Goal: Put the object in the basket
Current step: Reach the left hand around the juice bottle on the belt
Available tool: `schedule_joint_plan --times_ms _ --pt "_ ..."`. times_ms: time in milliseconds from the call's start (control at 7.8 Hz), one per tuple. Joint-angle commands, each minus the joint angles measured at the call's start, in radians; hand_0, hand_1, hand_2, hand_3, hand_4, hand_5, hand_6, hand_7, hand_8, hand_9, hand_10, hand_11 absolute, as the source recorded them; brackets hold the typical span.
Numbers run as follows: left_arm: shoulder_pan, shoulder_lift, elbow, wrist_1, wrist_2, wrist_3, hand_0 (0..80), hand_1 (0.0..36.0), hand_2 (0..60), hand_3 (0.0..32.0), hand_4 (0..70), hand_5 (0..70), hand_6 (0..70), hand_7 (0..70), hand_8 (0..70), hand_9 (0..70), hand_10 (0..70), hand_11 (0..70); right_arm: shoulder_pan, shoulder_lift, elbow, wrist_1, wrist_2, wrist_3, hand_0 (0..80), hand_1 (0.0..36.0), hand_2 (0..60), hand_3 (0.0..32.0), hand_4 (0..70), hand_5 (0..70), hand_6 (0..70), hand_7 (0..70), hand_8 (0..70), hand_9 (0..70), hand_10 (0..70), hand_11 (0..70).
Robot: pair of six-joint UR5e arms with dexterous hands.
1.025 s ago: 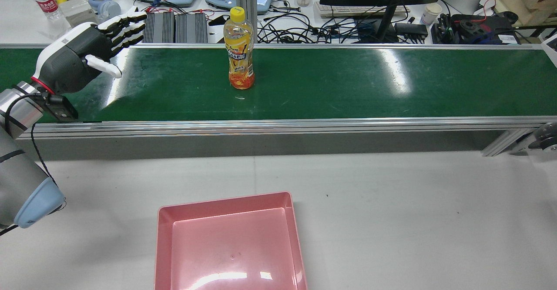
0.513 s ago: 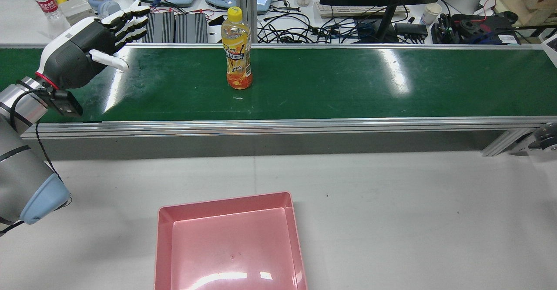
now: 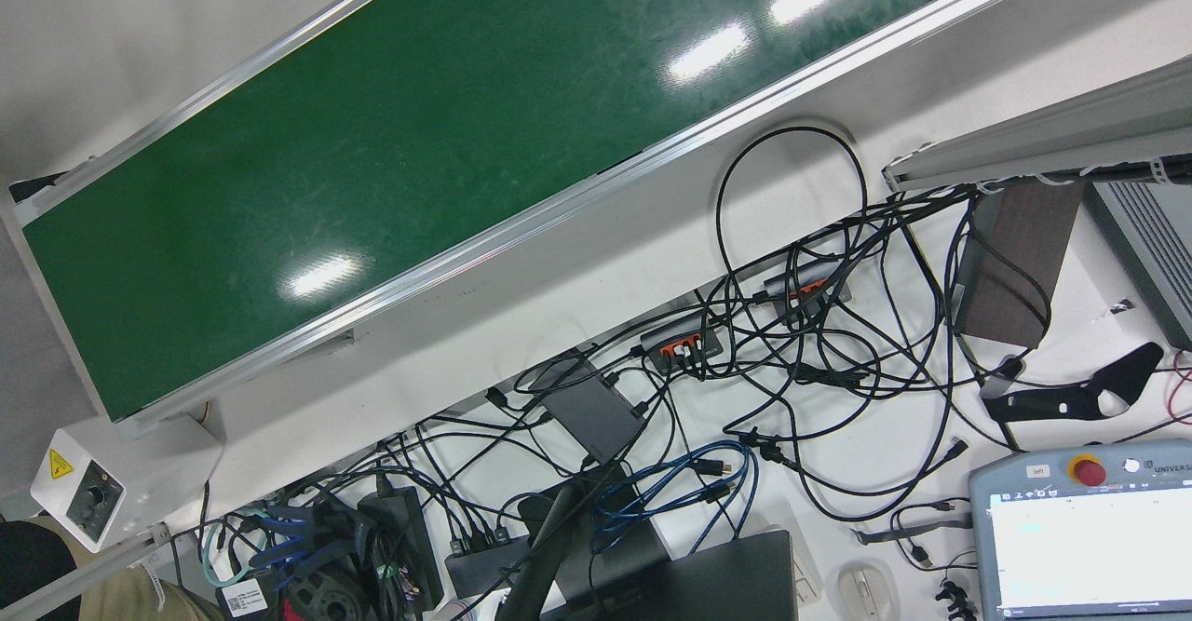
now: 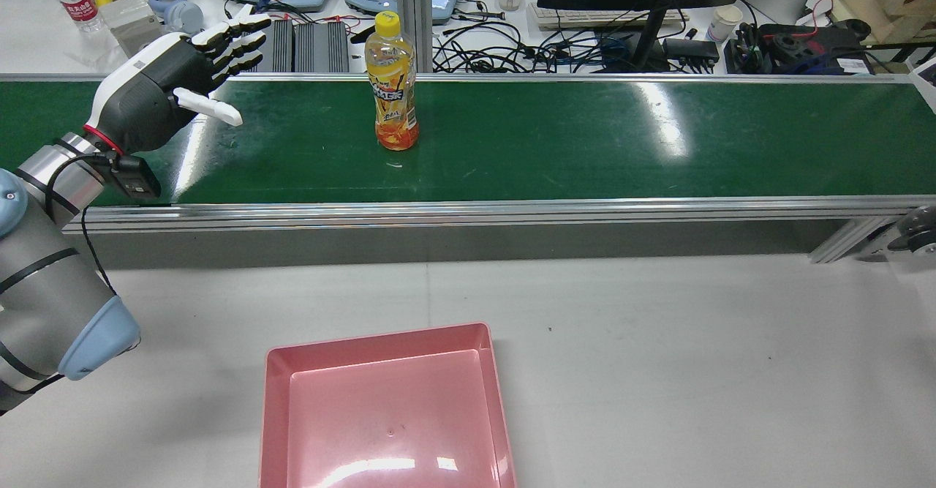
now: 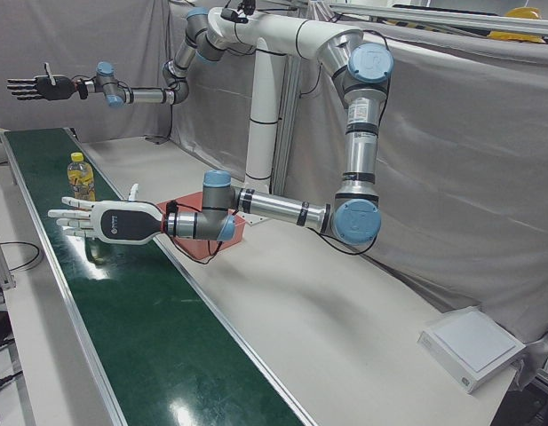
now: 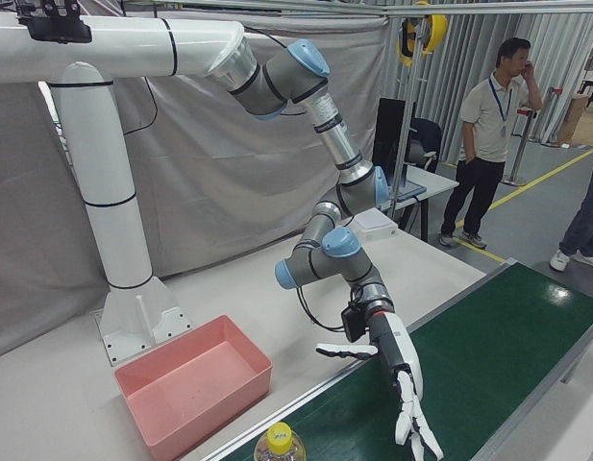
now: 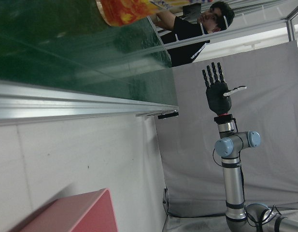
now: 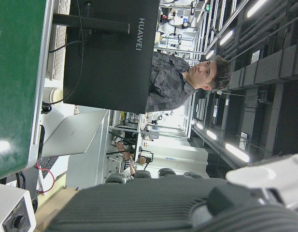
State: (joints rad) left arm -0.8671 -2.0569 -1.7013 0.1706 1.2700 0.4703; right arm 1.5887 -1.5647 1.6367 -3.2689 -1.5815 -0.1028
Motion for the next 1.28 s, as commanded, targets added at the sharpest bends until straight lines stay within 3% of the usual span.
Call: schedule_joint_plan --times_ms 0,256,769,1153 --pt "0.033 -0.054 0.052 0.01 -0.026 0.021 52.0 7.7 0.0 1.4 13.7 14.5 1.3 0.1 7.8 8.9 6.7 10.9 0.0 0.0 0.0 0.0 0.0 0.0 0.0 0.0 0.0 0.0 0.0 0.0 0.0 0.0 0.0 0.0 0.0 0.0" --pt "0.048 -0.078 0.106 -0.04 -0.024 0.018 51.7 7.7 0.0 1.6 13.9 14.5 1.5 0.0 7.9 9.0 6.2 10.2 0.0 0.0 0.0 0.0 0.0 0.0 0.0 0.0 0.0 0.0 0.0 0.0 0.0 0.0 0.0 0.0 0.0 0.0" --pt "0.049 -0.109 0.115 -0.034 -0.024 0.019 52.2 8.2 0.0 0.2 14.8 15.4 1.9 0.0 7.8 9.1 6.0 10.0 -0.001 0.0 0.0 0.0 0.0 0.0 0.0 0.0 0.0 0.0 0.0 0.0 0.0 0.0 0.0 0.0 0.0 0.0" --pt "0.066 -0.177 0.201 -0.048 -0.023 0.019 51.8 7.7 0.0 0.0 14.4 15.4 1.9 0.0 7.9 9.2 6.0 10.0 0.0 -0.001 0.0 0.0 0.0 0.0 0.0 0.0 0.0 0.0 0.0 0.0 0.0 0.0 0.0 0.0 0.0 0.0"
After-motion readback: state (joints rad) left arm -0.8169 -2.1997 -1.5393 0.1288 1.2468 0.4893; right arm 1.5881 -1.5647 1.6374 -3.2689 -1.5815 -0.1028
